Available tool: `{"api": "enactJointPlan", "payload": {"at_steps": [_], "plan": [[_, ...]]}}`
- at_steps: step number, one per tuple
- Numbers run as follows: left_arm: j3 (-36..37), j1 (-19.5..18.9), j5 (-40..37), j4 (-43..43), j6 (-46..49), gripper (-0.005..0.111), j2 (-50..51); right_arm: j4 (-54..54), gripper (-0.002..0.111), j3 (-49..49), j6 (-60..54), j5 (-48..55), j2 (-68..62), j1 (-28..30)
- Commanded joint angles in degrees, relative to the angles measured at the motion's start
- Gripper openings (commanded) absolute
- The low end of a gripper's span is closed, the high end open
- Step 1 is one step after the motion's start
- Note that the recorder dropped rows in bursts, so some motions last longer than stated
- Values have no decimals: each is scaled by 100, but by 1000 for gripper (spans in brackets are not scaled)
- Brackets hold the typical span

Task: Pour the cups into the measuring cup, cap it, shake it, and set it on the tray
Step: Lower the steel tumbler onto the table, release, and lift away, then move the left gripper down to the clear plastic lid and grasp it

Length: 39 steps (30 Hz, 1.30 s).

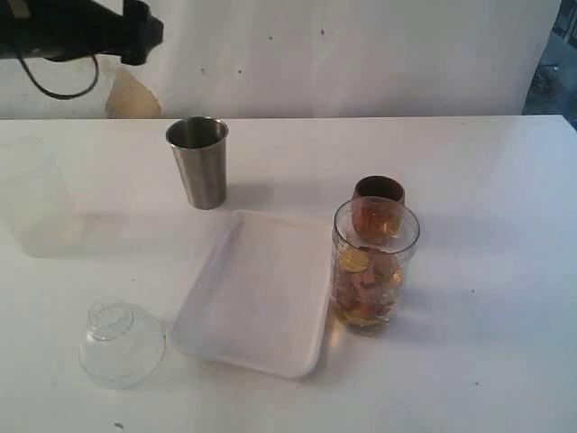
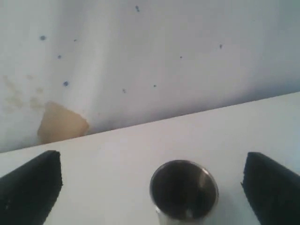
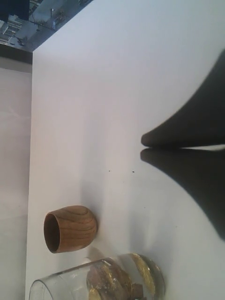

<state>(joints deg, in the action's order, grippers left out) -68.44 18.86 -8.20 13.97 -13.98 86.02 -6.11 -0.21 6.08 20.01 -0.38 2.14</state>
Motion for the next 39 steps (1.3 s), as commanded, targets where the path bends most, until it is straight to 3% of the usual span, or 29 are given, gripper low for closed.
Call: {"api": "enactJointPlan", "payload": {"at_steps": [1, 9, 13, 18, 24, 28, 32, 39], "plan": [[-26, 28, -1184, -106, -101, 105, -692, 7, 0, 21, 22, 2, 38, 25], [-26, 28, -3830, -700, -304, 104, -1377, 7, 0, 21, 316, 2, 38, 25], [-26, 28, -5354, -1525, 326, 99, -1256, 7, 0, 21, 316, 2, 38, 25], [-16, 28, -6177, -2586, 822, 96, -935, 7, 0, 21, 316, 2, 38, 25], [292, 157, -6177, -2567, 832, 96, -425, 7, 0, 21, 316, 2, 38, 25], [886, 613, -5158, -2036, 1004, 96, -196, 7, 0, 21, 316, 2, 38, 25], [1337, 810, -4099, -1897, 824, 96, -62, 7, 0, 21, 316, 14, 38, 25], [1525, 810, -3620, -1708, 825, 96, 619, 7, 0, 21, 316, 3, 38, 25]]}}
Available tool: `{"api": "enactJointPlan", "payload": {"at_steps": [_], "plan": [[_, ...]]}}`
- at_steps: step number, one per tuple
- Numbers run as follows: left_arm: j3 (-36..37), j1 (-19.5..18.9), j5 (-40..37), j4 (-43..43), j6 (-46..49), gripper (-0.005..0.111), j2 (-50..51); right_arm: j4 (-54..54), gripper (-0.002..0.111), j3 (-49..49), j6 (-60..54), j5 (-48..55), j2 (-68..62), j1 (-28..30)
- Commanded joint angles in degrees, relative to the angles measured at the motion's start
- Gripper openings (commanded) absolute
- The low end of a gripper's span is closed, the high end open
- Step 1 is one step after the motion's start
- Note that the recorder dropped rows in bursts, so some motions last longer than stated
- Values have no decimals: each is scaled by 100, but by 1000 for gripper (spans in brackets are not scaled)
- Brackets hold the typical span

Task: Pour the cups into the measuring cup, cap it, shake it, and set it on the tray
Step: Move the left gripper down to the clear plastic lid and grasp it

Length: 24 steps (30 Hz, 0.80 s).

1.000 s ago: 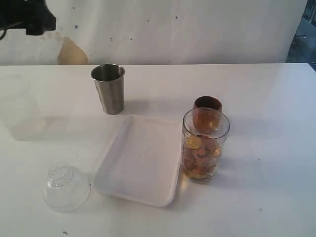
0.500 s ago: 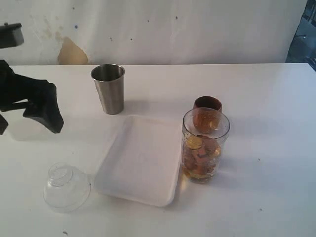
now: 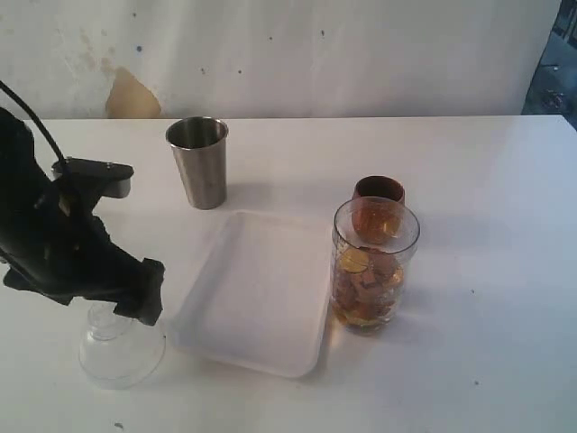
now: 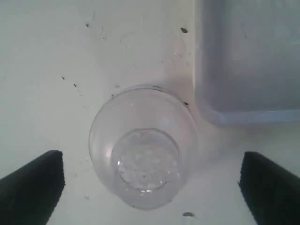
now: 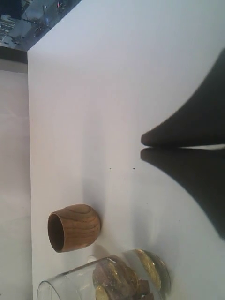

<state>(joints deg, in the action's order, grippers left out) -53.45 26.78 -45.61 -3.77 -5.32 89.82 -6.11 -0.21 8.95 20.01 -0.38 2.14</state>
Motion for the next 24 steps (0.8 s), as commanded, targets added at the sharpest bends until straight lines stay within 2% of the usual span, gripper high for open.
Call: {"api": "enactJointPlan", "payload": {"at_steps": [1, 5, 7, 8, 13, 18, 24], "plan": [[26, 18, 144, 66, -41, 96, 294, 7, 0, 21, 30, 3, 38, 25], [26, 18, 102, 66, -41, 92, 406, 7, 0, 21, 30, 3, 38, 25], [26, 18, 39, 43, -67, 75, 406, 7, 0, 21, 30, 3, 38, 25], [26, 18, -20, 18, -92, 60, 406, 7, 0, 21, 30, 3, 38, 25], [26, 18, -360, -40, -92, 0, 406, 7, 0, 21, 30, 3, 38, 25], [-295, 18, -1039, 84, -37, 0, 406, 7, 0, 21, 30, 3, 38, 25], [-1635, 18, -2384, 57, -22, 0, 406, 7, 0, 21, 30, 3, 38, 25]]}}
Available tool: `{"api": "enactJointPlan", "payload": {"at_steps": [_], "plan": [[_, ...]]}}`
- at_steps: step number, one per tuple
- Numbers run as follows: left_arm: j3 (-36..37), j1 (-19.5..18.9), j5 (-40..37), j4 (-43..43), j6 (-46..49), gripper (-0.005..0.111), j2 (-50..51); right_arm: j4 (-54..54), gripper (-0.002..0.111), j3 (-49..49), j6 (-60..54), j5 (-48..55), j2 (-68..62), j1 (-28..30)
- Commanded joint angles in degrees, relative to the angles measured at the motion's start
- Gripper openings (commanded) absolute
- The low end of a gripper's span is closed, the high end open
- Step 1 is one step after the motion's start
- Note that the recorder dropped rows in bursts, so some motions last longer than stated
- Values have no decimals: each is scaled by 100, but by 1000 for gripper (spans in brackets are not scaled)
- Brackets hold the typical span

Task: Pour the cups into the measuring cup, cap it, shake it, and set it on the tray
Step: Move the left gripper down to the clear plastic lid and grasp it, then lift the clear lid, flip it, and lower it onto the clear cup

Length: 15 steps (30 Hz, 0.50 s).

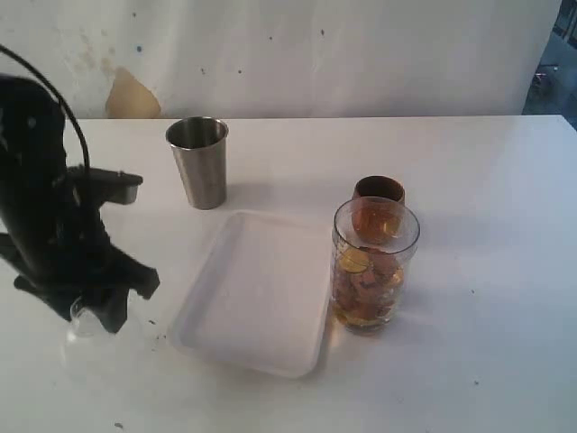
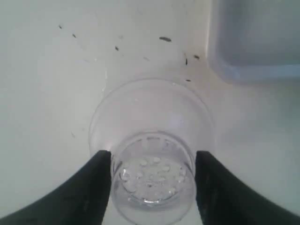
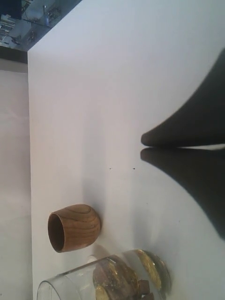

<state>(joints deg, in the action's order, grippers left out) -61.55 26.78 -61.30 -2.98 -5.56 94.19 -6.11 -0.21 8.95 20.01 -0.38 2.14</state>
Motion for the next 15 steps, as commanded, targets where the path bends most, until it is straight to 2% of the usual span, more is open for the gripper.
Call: {"api": "enactJointPlan", "payload": {"at_steps": [1, 4, 8, 15], "plan": [[-1126, 18, -867, -69, 2, 0, -31, 7, 0, 21, 30, 3, 38, 25], [-2017, 18, -867, -429, 2, 0, -41, 7, 0, 21, 30, 3, 38, 25], [-2849, 88, -867, -1253, 130, 0, -94, 7, 0, 21, 30, 3, 38, 25], [-3804, 904, -867, -1395, 131, 0, 70, 7, 0, 21, 30, 3, 38, 25]]}}
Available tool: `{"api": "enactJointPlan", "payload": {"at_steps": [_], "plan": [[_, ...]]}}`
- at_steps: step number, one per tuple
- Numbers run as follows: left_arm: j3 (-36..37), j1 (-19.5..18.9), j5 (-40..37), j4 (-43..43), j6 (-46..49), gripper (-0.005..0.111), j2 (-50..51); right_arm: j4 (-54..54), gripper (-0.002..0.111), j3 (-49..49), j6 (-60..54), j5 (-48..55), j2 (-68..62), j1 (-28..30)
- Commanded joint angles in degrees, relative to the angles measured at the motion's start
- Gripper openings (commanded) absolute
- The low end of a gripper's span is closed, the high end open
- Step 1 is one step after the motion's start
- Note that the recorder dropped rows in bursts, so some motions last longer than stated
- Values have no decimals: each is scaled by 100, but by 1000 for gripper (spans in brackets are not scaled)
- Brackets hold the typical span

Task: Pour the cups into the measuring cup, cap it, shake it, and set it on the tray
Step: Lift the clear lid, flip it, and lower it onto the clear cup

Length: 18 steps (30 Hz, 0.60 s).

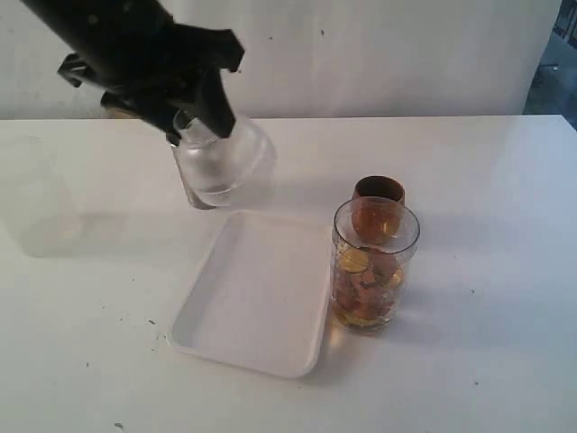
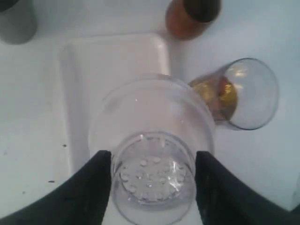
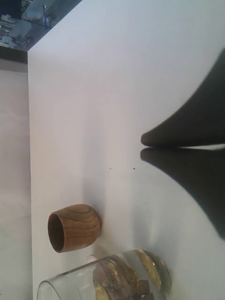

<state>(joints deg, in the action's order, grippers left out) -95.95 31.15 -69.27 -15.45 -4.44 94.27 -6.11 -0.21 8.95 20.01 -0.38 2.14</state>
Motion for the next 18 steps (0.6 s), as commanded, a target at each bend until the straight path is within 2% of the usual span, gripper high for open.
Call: {"api": "enactJointPlan", "payload": {"at_steps": [1, 6, 9, 18], "plan": [[-437, 582, -69, -148, -1, 0, 122, 7, 0, 21, 30, 3, 38, 25], [-764, 1180, -69, -68, -80, 0, 542, 7, 0, 21, 30, 3, 38, 25], [-952, 1389, -69, 1, -147, 0, 828, 7, 0, 21, 30, 3, 38, 25], [-1378, 1604, -69, 72, -147, 0, 1419, 7, 0, 21, 30, 3, 38, 25]]}}
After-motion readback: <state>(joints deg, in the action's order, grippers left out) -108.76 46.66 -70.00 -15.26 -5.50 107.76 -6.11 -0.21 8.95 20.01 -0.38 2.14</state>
